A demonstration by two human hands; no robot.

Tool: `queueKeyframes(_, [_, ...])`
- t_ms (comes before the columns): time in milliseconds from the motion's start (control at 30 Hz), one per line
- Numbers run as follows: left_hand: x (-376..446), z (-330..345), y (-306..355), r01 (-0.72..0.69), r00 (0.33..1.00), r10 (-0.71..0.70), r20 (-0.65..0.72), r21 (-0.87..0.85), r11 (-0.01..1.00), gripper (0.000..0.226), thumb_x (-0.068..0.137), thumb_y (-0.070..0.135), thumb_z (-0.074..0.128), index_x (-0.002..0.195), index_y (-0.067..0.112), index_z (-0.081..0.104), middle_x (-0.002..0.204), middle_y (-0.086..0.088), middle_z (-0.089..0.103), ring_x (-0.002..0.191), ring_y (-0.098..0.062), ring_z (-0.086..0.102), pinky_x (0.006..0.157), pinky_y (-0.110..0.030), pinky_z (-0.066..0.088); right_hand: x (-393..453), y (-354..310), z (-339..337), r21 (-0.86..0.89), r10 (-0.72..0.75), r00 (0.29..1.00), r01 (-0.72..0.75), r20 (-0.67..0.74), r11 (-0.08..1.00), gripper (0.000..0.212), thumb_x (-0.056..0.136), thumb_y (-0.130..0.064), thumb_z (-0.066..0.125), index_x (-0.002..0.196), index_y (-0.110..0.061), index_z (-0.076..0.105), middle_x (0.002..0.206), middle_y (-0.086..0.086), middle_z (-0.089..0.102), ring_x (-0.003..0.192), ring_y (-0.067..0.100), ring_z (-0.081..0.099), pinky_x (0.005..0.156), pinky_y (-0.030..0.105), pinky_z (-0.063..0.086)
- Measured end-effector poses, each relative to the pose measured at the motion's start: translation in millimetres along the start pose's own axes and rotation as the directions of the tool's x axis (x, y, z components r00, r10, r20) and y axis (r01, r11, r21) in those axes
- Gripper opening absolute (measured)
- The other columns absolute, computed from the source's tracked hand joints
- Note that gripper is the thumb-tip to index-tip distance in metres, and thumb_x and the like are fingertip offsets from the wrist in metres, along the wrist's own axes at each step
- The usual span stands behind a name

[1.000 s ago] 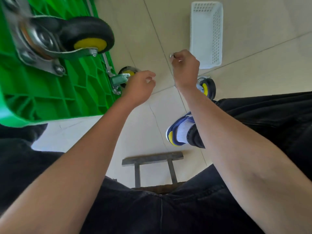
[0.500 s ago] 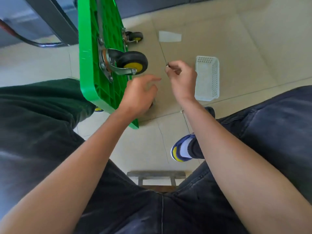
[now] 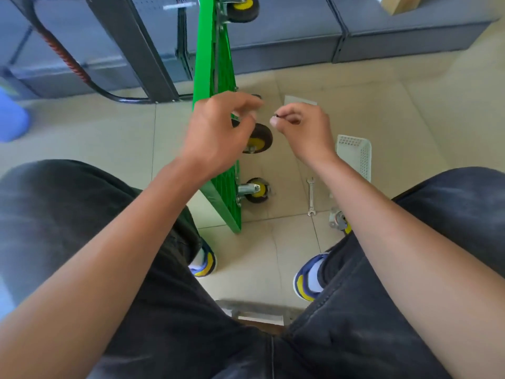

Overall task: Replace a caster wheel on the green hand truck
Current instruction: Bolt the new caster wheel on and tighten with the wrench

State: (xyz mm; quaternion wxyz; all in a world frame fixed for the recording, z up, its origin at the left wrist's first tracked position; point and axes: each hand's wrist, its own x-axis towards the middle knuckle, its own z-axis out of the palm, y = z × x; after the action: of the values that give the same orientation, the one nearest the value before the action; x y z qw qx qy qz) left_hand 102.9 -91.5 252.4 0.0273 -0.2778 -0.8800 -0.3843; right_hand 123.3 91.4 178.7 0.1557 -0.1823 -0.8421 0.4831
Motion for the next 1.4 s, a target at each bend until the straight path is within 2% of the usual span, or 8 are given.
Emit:
queueKeyframes(100, [11,-14,-10,0.004,0.999,-0.002,-0.04,0.044,0.999,0.027,0.096,0.019,0.059,0.116,0.023,0.075,0.099,0.014,0.066,0.077,0.007,0.056,0.078,-0.007,0.04,17,-9,3,-0.056,-0.003,0.996,0.008,0.09,0.998,0.013,0.086,-0.027,0.077,0.096,-0.019,0.077,0.091,-0.005,0.075,0.082,0.004,0.067,0.074,0.017,0.05])
queueKeyframes(200, [26,-21,-26,0.01,0.999,-0.005,-0.034,0.13,0.991,0.028,0.096,0.021,0.059,0.119,0.024,0.074,0.117,0.008,0.071,0.113,-0.012,0.058,0.095,-0.025,0.044,30,-21,5,-0.122,-0.033,0.978,0.059,0.205,0.991,0.008,0.089,-0.021,0.075,0.097,-0.021,0.074,0.09,-0.005,0.072,0.079,0.002,0.064,0.071,0.015,0.046])
queueKeyframes(400, [50,-23,-58,0.069,0.992,-0.097,0.08,0.298,0.952,0.036,0.092,0.021,0.062,0.128,0.024,0.068,0.134,-0.004,0.062,0.13,-0.028,0.045,0.106,-0.042,0.041,59,-47,19,-0.313,0.0,0.874,0.174,0.487,0.933,0.021,0.09,-0.018,0.077,0.111,-0.016,0.077,0.104,0.0,0.074,0.098,0.018,0.068,0.09,0.032,0.053])
queueKeyframes(567, [58,-20,-66,0.184,0.976,-0.211,0.056,0.303,0.935,0.046,0.093,0.025,0.064,0.138,0.023,0.061,0.149,-0.005,0.044,0.138,-0.028,0.035,0.113,-0.038,0.031,78,-51,37,-0.301,-0.027,0.861,0.207,0.508,0.931,0.022,0.086,-0.017,0.082,0.107,-0.013,0.077,0.1,0.003,0.074,0.092,0.017,0.069,0.084,0.029,0.054])
queueKeyframes(833, [43,-3,-74,0.211,0.972,-0.226,0.062,0.186,0.96,0.065,0.083,0.016,0.071,0.144,0.026,0.052,0.158,-0.002,0.03,0.135,-0.026,0.043,0.106,-0.032,0.04,96,-31,70,-0.236,-0.02,0.858,0.164,0.514,0.958,0.014,0.088,-0.019,0.078,0.102,-0.019,0.077,0.087,-0.007,0.069,0.074,0.002,0.061,0.067,0.02,0.044])
queueKeyframes(1067, [46,0,-82,0.181,0.976,-0.2,0.087,0.183,0.966,0.074,0.075,0.01,0.075,0.143,0.028,0.05,0.157,-0.002,0.027,0.135,-0.025,0.043,0.098,-0.026,0.04,109,-26,73,-0.151,0.076,0.8,0.019,0.596,0.988,0.01,0.086,-0.017,0.081,0.093,-0.021,0.074,0.089,0.005,0.075,0.085,0.023,0.074,0.085,0.044,0.062])
queueKeyframes(1267, [45,-2,-88,0.174,0.977,-0.191,0.095,0.157,0.972,0.076,0.075,0.008,0.078,0.142,0.029,0.052,0.158,-0.003,0.026,0.138,-0.021,0.041,0.084,0.005,0.029,110,-20,78,-0.155,0.167,0.763,-0.088,0.624,0.984,0.011,0.087,-0.012,0.078,0.09,-0.022,0.074,0.086,0.0,0.073,0.081,0.02,0.073,0.082,0.039,0.063])
queueKeyframes(1400, [43,-4,-87,0.175,0.976,-0.19,0.103,0.145,0.974,0.074,0.075,0.004,0.076,0.142,0.026,0.053,0.16,-0.004,0.026,0.138,-0.019,0.039,0.083,0.007,0.032,112,-20,82,-0.157,0.226,0.729,-0.163,0.647,0.974,0.013,0.088,-0.011,0.077,0.089,-0.023,0.075,0.087,0.0,0.075,0.08,0.018,0.072,0.077,0.037,0.064])
